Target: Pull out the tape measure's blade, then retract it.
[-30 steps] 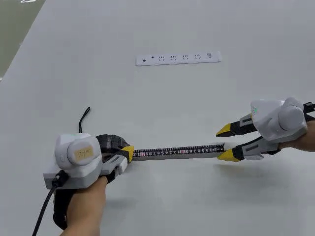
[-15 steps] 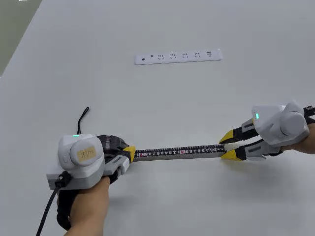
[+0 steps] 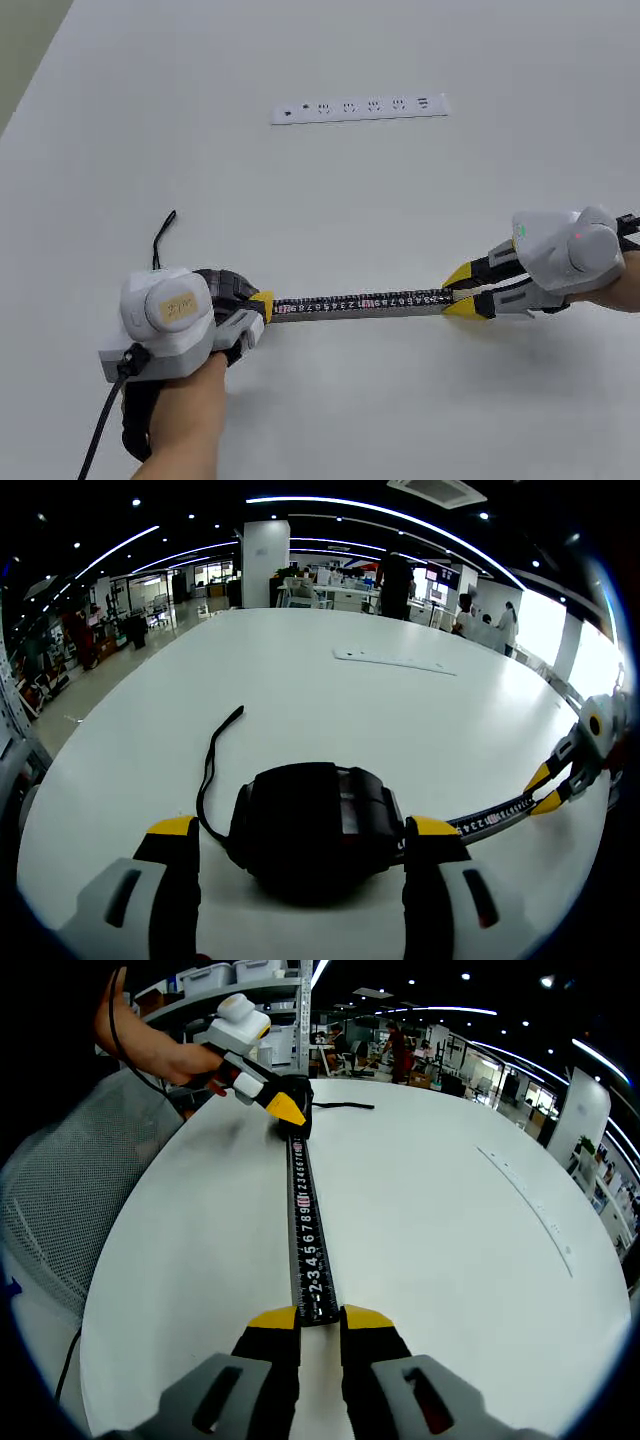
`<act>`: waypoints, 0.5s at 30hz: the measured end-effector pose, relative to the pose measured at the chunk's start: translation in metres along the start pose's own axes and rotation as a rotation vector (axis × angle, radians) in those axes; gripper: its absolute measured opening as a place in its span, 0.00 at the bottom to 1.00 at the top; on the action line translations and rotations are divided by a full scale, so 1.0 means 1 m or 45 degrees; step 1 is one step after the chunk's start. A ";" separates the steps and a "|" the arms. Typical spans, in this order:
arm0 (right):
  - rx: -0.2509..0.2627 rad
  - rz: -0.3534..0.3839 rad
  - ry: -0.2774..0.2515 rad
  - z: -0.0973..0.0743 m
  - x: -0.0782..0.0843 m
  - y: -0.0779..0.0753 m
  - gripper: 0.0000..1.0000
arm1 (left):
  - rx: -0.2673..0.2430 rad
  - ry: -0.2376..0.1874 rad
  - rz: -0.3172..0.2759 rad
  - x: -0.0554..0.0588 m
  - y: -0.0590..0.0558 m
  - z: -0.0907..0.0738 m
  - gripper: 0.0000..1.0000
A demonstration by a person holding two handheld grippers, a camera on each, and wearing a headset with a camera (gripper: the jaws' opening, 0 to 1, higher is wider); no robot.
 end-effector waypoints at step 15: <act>0.009 0.015 -0.006 0.000 0.001 -0.001 0.15 | 0.002 -0.004 -0.093 -0.005 -0.006 0.005 0.67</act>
Point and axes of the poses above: the centre of the closed fingertips' face, and the gripper's own axes: z roughly forward along the fingers, y roughly to its left, x roughly out of its underside, the point moved 8 cm from there along -z, roughly backward along the fingers, and after that the axes turned 6 degrees about -y, right-handed, at the moved point
